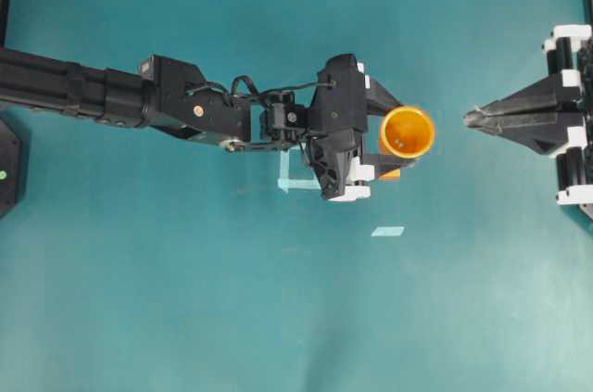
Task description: Move the cup toward the block with left arm.
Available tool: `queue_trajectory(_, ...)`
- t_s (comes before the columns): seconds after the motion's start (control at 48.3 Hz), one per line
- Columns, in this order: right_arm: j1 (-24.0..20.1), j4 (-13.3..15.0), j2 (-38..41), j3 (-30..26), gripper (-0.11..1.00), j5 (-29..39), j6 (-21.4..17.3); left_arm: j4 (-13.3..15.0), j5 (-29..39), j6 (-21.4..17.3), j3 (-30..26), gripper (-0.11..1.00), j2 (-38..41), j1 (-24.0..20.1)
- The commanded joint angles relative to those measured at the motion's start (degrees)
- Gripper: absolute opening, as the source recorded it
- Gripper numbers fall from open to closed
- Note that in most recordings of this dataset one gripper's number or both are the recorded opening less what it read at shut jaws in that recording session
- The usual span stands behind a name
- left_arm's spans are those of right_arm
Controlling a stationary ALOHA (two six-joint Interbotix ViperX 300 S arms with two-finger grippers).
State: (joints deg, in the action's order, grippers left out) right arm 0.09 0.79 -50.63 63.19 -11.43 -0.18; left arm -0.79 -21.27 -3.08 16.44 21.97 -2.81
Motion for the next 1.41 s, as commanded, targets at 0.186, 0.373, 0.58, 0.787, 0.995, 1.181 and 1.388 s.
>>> queue_trajectory(0.186, 0.0, 0.09, 0.0, -1.41, 0.0, -0.26, 0.09, 0.09, -1.32, 0.09, -0.7, 0.62, -1.93, 0.0)
queue_trajectory(0.373, 0.09, 0.0, 0.0, -1.41, 0.0, -0.26, 0.09, 0.09, -2.29, 0.09, -0.53, 0.62, -1.41, 0.09)
queue_trajectory(0.58, 0.09, 0.09, 0.0, -1.41, 0.0, -0.26, 0.09, 0.09, -2.29, 0.09, -0.44, 0.62, -0.97, 0.0)
queue_trajectory(0.787, 0.0, 0.09, 0.0, -1.41, 0.0, -0.26, 0.09, 0.09, -2.37, 0.09, -0.44, 0.62, -0.26, 0.0)
queue_trajectory(0.995, 0.09, 0.09, 0.0, -1.41, 0.0, -0.26, 0.09, 0.09, -2.46, 0.09, -0.44, 0.62, 0.09, 0.0)
queue_trajectory(1.181, 0.0, 0.09, 0.0, -1.41, 0.0, -0.26, 0.09, 0.18, -2.55, 0.09, -0.44, 0.62, 0.0, 0.0)
queue_trajectory(1.388, 0.09, 0.09, 0.09, -1.41, 0.0, -0.26, 0.09, 0.18, -2.55, 0.18, -0.18, 0.62, 0.09, 0.18)
